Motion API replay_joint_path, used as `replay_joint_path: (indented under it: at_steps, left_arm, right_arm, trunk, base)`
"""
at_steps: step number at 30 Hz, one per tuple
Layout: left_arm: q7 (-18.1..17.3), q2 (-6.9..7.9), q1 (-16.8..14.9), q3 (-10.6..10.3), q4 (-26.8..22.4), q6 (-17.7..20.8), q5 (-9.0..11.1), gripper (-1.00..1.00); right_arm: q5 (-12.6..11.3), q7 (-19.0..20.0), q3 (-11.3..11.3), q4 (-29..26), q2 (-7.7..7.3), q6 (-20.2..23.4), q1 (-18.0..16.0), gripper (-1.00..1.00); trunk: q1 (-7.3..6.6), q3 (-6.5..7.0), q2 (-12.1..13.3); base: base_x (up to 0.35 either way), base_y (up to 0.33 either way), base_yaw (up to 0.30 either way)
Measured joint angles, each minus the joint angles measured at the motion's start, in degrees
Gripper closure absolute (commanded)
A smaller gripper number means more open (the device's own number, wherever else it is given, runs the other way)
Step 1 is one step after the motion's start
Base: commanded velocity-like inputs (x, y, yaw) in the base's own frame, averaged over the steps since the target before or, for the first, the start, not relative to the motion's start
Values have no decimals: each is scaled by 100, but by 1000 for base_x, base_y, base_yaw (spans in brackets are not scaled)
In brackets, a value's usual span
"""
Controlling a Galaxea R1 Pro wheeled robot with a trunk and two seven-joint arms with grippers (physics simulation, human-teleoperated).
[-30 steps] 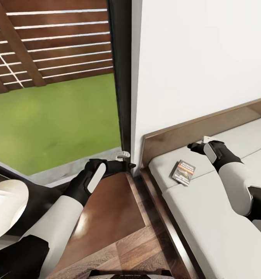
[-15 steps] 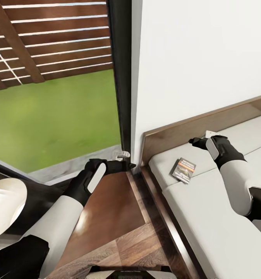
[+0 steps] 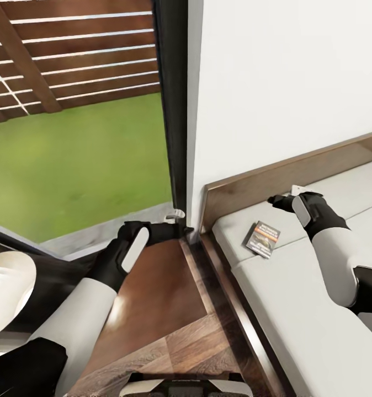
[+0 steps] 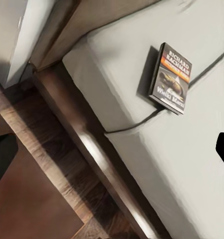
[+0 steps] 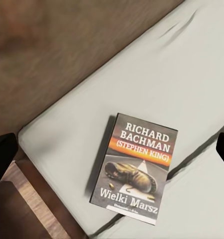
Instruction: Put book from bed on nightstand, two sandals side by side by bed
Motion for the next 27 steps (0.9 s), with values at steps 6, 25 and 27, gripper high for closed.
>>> replay_joint_path:
  at_steps: [6,25,27]
  left_arm:
    - [58,-11,-11,6,-857,692,10,-100]
    - [53,-25,-20,26,-1388,1017,85,-100]
    - [49,-39,-20,35,-1374,1038,95,-100]
  right_arm:
    - [1,6,-6,-23,-10,-1,0,-100]
    - [-11,25,19,23,13,-192,4,-100]
    - [-11,28,20,32,15,-194,7,-100]
  trunk:
    - [0,-55,0]
    - [0,-230,1]
    - [0,-248,0]
  base:
    - [0,0,61]
    - [0,0,65]
    - [0,0,52]
